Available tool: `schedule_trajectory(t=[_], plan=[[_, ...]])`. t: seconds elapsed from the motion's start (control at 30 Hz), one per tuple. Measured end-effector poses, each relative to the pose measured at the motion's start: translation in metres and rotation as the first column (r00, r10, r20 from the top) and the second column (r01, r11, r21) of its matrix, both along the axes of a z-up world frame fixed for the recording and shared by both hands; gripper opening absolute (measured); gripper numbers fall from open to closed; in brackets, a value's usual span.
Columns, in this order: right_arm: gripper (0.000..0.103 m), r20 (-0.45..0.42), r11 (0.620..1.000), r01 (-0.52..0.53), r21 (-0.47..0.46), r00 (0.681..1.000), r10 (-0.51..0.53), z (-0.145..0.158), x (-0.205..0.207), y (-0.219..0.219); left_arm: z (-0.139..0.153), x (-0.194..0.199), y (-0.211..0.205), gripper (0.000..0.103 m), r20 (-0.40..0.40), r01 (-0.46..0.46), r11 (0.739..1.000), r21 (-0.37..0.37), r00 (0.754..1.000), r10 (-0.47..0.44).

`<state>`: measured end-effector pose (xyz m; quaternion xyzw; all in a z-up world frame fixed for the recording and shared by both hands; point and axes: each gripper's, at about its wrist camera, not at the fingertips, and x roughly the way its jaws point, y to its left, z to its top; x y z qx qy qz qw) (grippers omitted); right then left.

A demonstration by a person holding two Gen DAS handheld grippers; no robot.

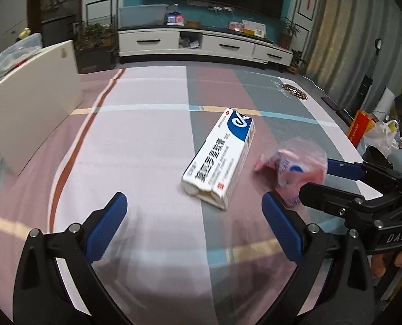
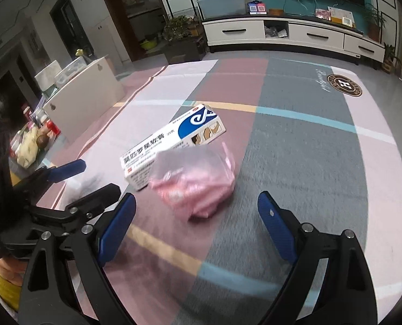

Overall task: Collect trash
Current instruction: 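Grasp the white medicine box with the left tool while the right grasps the pink bag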

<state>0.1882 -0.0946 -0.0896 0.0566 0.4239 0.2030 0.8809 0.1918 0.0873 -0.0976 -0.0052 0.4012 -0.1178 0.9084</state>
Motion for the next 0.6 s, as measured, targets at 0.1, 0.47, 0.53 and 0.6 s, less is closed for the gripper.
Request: schedule_trajectory(t=[0.1, 0.47, 0.53, 0.6], plan=[[0.08, -0.002, 0.999, -0.004, 0.035, 1.0, 0.004, -0.001, 0.009, 0.001, -0.003, 0.013, -0.002, 0.097, -0.007, 0.038, 0.999, -0.003, 0.999, -0.038], [0.05, -0.036, 0.996, 0.04, 0.076, 0.999, -0.038, -0.004, 0.024, -0.012, -0.017, 0.042, -0.02, 0.072, -0.047, 0.119, 0.993, -0.02, 0.992, -0.12], [0.05, -0.048, 0.994, 0.063, 0.089, 0.997, -0.059, -0.004, 0.023, -0.021, -0.017, 0.043, -0.026, 0.067, -0.047, 0.137, 0.99, -0.013, 0.989, -0.138], [0.05, -0.047, 0.992, 0.08, 0.099, 0.996, -0.075, -0.002, 0.02, -0.03, -0.017, 0.042, -0.03, 0.058, -0.049, 0.145, 0.989, 0.002, 0.988, -0.145]])
